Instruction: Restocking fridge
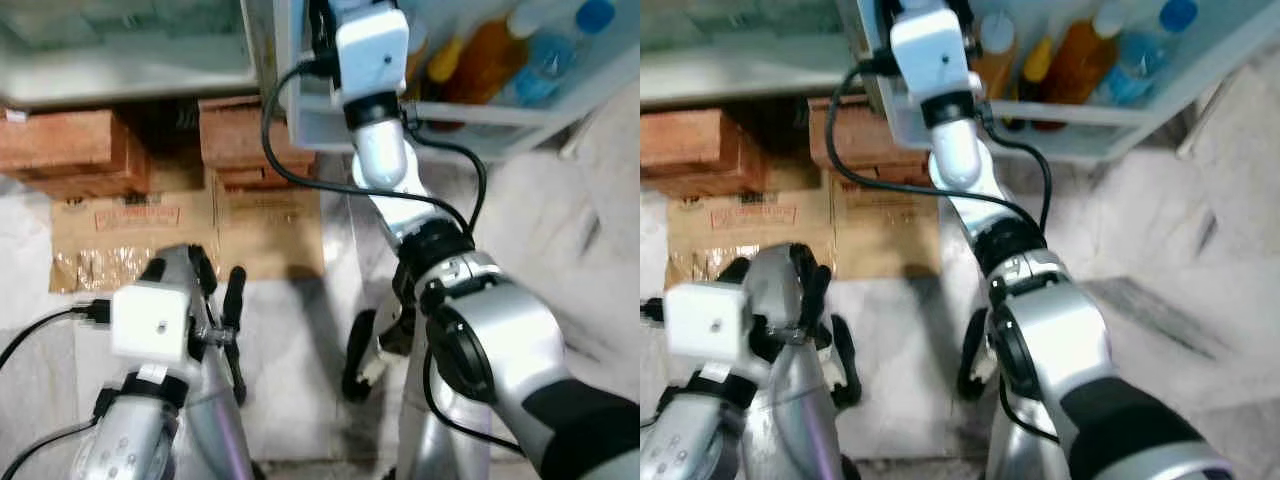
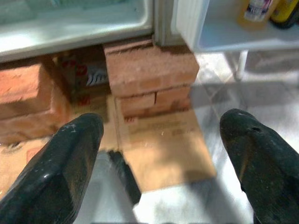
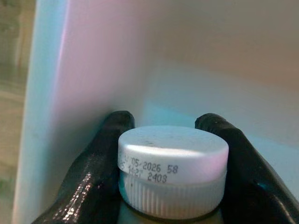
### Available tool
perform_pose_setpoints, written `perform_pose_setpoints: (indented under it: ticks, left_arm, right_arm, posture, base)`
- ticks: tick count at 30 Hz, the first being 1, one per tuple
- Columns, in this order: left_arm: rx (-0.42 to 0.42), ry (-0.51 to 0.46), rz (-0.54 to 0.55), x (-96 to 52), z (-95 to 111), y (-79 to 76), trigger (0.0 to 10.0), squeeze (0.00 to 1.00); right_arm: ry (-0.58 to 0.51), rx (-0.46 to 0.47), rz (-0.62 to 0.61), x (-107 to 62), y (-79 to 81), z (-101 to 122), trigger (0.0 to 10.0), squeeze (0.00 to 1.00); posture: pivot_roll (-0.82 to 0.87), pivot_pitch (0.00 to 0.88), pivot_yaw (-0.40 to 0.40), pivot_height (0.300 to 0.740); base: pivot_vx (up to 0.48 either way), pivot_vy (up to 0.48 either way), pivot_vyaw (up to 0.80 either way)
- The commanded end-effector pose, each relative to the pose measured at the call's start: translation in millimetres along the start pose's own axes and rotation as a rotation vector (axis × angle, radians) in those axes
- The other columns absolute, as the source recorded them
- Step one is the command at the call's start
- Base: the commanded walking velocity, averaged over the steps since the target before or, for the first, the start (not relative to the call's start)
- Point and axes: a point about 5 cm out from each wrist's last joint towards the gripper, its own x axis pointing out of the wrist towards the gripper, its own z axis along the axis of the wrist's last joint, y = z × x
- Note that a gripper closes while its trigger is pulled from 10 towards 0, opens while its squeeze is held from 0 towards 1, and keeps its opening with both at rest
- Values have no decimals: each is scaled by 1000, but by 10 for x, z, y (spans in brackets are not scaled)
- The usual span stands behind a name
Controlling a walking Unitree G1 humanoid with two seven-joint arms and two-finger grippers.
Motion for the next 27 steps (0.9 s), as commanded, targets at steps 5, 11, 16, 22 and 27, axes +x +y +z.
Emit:
perform_pose_setpoints:
  ticks: [5,11,16,22,27]
  left_arm:
    - [23,-1,24,153,-89,46,10000,0]
    - [41,-29,41,315,-142,117,10000,0]
    - [39,-46,42,409,-186,106,10000,0]
    - [48,-85,37,502,-176,93,10000,0]
    - [61,-102,44,551,-189,128,10000,0]
  right_arm:
    - [336,28,71,-571,26,-563,10000,0]
    - [365,86,102,-646,-75,-615,10000,0]
    - [389,92,112,-765,-118,-669,10000,0]
    - [393,118,99,-841,-121,-676,10000,0]
    - [427,131,93,-880,-124,-709,10000,0]
  posture:
    - [267,399,-99,462]
    - [208,322,-115,462]
    - [190,287,-120,462]
    - [178,249,-121,462]
    - [182,247,-117,462]
  base:
    - [0,0,0]
    - [0,0,0]
    - [0,0,0]
    - [0,0,0]
    - [0,0,0]
